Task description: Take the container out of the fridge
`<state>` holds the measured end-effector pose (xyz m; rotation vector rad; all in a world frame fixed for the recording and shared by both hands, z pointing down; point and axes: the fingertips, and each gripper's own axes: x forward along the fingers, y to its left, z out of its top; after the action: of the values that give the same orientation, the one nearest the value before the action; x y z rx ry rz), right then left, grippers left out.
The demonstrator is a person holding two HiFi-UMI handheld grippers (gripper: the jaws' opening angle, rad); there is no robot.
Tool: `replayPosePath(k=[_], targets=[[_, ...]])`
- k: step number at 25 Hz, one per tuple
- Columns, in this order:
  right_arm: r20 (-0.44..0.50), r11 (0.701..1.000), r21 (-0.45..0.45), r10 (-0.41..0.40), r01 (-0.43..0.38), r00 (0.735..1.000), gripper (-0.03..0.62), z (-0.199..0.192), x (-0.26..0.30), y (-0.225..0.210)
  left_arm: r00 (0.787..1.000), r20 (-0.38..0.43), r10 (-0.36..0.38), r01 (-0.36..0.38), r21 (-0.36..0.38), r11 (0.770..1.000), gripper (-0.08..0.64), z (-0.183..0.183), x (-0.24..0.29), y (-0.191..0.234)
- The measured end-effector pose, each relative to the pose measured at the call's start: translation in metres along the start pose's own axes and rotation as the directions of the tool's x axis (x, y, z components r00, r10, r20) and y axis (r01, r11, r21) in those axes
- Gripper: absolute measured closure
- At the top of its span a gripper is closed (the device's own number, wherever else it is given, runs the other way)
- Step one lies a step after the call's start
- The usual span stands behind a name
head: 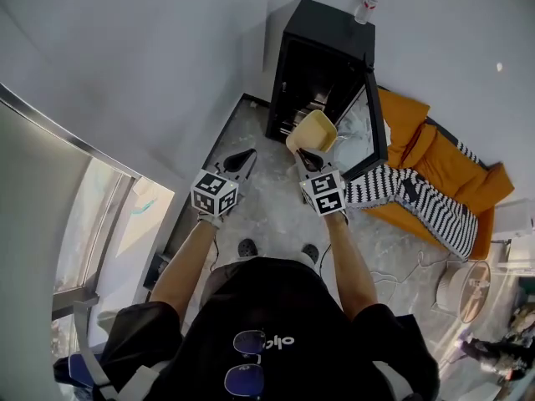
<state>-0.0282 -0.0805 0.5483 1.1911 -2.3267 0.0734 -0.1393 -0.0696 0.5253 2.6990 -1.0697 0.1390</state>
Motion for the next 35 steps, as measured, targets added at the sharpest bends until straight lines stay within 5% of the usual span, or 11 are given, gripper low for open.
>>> replayPosePath(k=[22,35], targets=[[0.028,0.995,-0.002,0.100,-0.100,0.995,0.569,-0.051,-0.077,-0.074,0.998,-0.012,0.057,-0.057,0.018,0.998,0.552,-0.002,0.080,-0.106],[0.053,0.994,0.022,0.102,-0.104,0.993,0.569,-0.058,-0.094,-0.086,0.999,-0.028,0.040,-0.039,0.041,0.998,0.552,0.000,0.095,-0.126]])
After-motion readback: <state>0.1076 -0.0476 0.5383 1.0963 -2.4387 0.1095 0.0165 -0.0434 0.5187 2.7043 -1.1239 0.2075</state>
